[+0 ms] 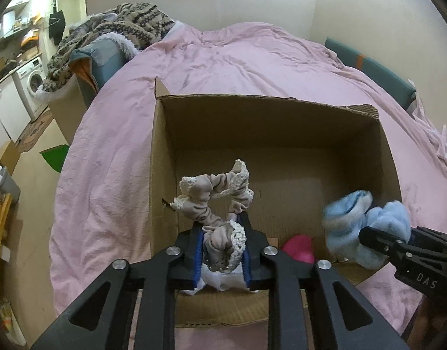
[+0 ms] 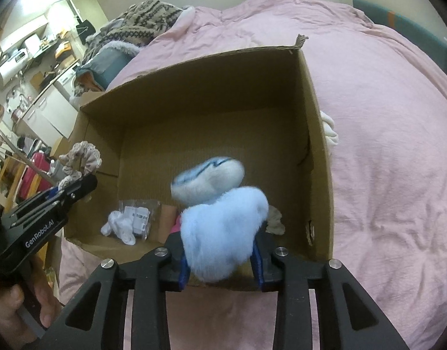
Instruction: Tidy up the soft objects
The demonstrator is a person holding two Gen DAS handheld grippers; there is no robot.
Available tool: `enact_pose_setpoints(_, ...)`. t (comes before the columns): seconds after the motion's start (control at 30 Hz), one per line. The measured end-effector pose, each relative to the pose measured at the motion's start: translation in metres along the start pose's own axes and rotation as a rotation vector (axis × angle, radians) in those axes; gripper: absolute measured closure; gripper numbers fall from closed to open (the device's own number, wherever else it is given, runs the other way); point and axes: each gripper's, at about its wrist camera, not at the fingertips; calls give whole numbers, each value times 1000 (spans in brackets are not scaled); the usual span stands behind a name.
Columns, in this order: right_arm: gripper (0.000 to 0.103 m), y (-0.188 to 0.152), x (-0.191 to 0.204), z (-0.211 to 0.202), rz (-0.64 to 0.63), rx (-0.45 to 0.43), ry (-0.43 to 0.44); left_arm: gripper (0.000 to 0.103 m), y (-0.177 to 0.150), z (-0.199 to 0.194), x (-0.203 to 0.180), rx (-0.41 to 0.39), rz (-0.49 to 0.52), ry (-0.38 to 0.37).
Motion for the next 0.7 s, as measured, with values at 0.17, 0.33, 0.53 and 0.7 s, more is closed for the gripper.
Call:
enact_pose_setpoints(0.17, 48, 2, -4, -8, 22, -43, -4, 65, 0, -2, 0, -14, 1, 24)
enact_pose_setpoints(0.33, 35, 5, -9, -16, 56, -88, 5, 35, 1, -11, 3, -39, -23, 8)
enact_pose_setpoints(0.53, 0, 9, -8, -33, 52, -158, 6, 35, 3, -18, 2, -37, -32, 23)
enact_pose_setpoints(0.7, 0, 9, -9, -45, 69, -195, 15, 35, 2, -34, 4, -77, -32, 32)
Point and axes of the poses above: each gripper's, at about its wrist camera, not at the fingertips, and z roughly the way its jaws point, x to its left, y to its top, and after that the axes turned 6 degrees about y, right-handed
